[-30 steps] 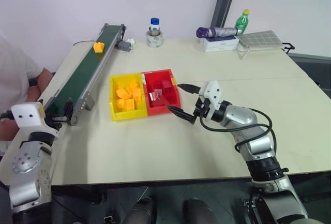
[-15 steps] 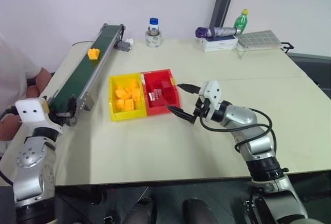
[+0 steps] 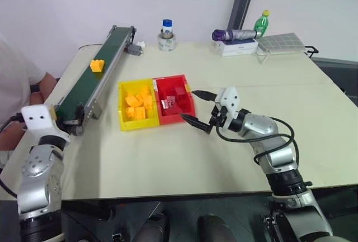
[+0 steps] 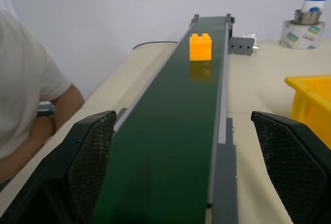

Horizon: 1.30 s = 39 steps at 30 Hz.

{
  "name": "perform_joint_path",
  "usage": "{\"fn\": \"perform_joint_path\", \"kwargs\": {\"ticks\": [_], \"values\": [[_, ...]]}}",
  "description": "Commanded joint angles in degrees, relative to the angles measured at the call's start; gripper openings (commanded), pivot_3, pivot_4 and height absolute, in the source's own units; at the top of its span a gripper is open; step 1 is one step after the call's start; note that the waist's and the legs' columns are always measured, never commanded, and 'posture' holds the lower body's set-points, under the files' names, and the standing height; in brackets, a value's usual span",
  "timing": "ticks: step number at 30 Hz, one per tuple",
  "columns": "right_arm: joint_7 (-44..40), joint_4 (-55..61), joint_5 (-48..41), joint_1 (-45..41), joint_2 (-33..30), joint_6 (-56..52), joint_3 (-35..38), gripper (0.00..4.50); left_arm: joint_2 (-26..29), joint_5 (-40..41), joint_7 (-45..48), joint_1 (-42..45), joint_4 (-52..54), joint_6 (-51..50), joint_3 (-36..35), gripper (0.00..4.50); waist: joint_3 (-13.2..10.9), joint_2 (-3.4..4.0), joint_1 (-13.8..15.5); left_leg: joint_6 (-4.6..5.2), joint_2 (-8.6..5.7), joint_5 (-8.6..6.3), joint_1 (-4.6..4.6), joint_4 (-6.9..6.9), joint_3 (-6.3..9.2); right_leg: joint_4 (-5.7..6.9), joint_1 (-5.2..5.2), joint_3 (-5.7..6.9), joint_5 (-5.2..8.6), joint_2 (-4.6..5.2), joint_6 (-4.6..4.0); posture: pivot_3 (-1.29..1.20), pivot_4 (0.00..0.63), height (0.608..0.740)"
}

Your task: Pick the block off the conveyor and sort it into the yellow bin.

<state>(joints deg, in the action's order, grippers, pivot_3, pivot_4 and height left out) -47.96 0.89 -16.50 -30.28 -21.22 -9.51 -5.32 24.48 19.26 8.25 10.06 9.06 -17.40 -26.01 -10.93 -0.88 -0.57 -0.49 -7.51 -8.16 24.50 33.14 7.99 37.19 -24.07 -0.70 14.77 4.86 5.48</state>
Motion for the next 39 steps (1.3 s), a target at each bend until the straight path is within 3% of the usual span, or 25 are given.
{"fn": "perform_joint_path", "kwargs": {"ticks": [1, 11, 20, 34, 38, 39], "values": [[0.3, 2.0, -0.4, -0.7, 0.4, 0.6, 0.3, 4.5, 2.8, -1.2, -0.2, 2.8, 0.3, -1.4, -0.1, 4.42, 0.0, -0.01, 0.0, 0.0, 0.0, 0.0, 0.0, 0.01, 0.0, 0.0, 0.0, 0.0, 0.0, -0.01, 0.0, 0.0, 0.15, 0.74], [1.2, 2.7, -0.2, -0.5, 0.8, 0.3, -0.1, 4.5, 10.6, -0.4, 3.7, 19.6, -14.8, -12.0, 2.5, 4.42, 0.0, -0.01, -0.1, -0.01, 0.08, 0.0, 0.0, 0.0, -0.01, 0.0, -0.02, -0.01, -0.11, -0.12, 0.13, 0.0, 0.15, 0.74], [2.3, 4.7, -0.4, 0.8, 0.6, -0.8, -0.2, 4.5, 13.3, -1.6, 7.2, 30.9, -32.5, -14.6, 4.3, 4.42, 0.0, -0.01, -0.3, -0.01, 0.08, 0.01, 0.0, -0.02, -0.01, 0.0, -0.06, -0.02, -0.17, -0.15, 0.24, 0.0, 0.15, 0.74], [3.4, 6.6, -0.5, 2.0, 0.2, -2.1, 0.1, 4.5, 13.1, -4.4, 10.6, 34.2, -42.4, -7.9, 7.0, 4.42, 0.0, -0.02, -0.2, -0.02, 0.08, 0.01, 0.0, 0.0, -0.01, 0.0, -0.05, -0.03, -0.22, -0.14, 0.29, 0.0, 0.15, 0.74], [3.3, 6.4, -0.5, 2.0, 0.0, -2.0, 0.1, 4.5, 12.7, -4.2, 9.8, 33.6, -41.8, -8.0, 6.6, 3.28, 0.0, -0.02, -0.3, -0.01, 0.08, 0.01, 0.0, -0.01, -0.01, 0.0, -0.06, -0.03, -0.22, -0.14, 0.29, 0.0, 0.15, 0.74], [3.3, 6.4, -0.5, 2.0, 0.0, -2.0, 0.1, 4.5, 12.6, -4.2, 9.7, 33.4, -41.7, -8.1, 6.5, 2.66, 0.0, -0.02, -0.3, -0.01, 0.08, 0.01, 0.0, -0.01, -0.01, 0.0, -0.06, -0.03, -0.22, -0.14, 0.29, 0.0, 0.15, 0.74]]}}
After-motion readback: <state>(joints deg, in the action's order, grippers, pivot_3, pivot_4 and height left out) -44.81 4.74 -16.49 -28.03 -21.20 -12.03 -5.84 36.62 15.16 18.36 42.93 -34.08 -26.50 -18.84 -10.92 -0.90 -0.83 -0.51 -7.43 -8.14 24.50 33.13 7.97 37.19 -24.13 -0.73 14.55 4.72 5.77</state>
